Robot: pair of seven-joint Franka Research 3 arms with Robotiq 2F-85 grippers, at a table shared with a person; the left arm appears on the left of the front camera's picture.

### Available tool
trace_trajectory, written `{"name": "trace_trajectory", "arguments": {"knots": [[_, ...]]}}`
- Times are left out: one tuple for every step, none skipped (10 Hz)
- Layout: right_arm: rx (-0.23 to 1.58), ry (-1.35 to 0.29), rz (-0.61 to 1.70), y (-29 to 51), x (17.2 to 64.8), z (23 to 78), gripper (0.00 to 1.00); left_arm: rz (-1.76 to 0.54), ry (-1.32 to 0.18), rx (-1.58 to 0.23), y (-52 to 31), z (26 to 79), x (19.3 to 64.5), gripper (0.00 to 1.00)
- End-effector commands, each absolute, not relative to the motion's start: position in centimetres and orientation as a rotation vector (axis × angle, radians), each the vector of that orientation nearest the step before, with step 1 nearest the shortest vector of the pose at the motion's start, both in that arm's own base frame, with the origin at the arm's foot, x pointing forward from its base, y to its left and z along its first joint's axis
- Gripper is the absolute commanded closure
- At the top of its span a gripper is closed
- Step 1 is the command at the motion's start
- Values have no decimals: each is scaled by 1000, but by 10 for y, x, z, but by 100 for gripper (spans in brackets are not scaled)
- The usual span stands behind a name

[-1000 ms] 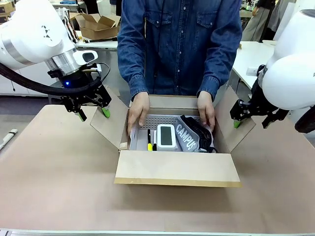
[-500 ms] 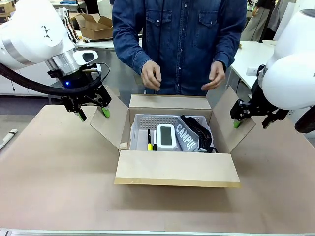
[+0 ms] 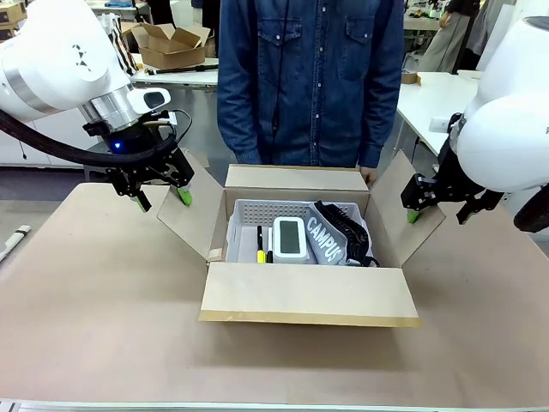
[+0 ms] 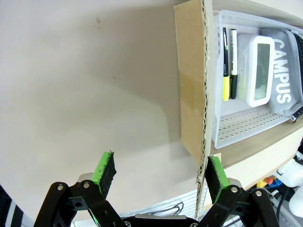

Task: Pack the gift set into the box.
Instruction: Lift both hands away from the flaps of the Package Box.

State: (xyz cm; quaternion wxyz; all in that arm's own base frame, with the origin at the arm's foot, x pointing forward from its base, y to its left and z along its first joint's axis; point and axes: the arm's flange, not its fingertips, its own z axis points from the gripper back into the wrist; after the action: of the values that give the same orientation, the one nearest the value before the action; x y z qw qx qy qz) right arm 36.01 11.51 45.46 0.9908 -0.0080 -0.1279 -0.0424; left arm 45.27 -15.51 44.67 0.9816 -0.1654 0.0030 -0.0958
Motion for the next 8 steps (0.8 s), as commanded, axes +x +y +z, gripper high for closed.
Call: {"name": "trace_trajectory", "arguments": {"knots": [[-5, -249, -86, 113, 360, 458, 0, -180, 3, -310, -155, 449, 452, 0], [-5, -249, -86, 113, 360, 458, 0, -180, 3, -310, -155, 449, 452, 0], [-5, -249, -86, 113, 360, 458, 0, -180, 3, -310, -155, 449, 452, 0], [-5, -249, -86, 113, 360, 458, 0, -180, 3, -310, -155, 449, 452, 0], [-5, -249, -86, 113, 360, 458, 0, -180, 3, -310, -155, 449, 452, 0], [-5, -249, -86, 113, 360, 458, 0, -180, 3, -310, -155, 449, 452, 0], [-5, -249, -86, 113, 360, 458, 0, -180, 3, -310, -155, 449, 452, 0], [-5, -249, -86, 113, 360, 458, 0, -180, 3, -310, -155, 449, 452, 0]]}}
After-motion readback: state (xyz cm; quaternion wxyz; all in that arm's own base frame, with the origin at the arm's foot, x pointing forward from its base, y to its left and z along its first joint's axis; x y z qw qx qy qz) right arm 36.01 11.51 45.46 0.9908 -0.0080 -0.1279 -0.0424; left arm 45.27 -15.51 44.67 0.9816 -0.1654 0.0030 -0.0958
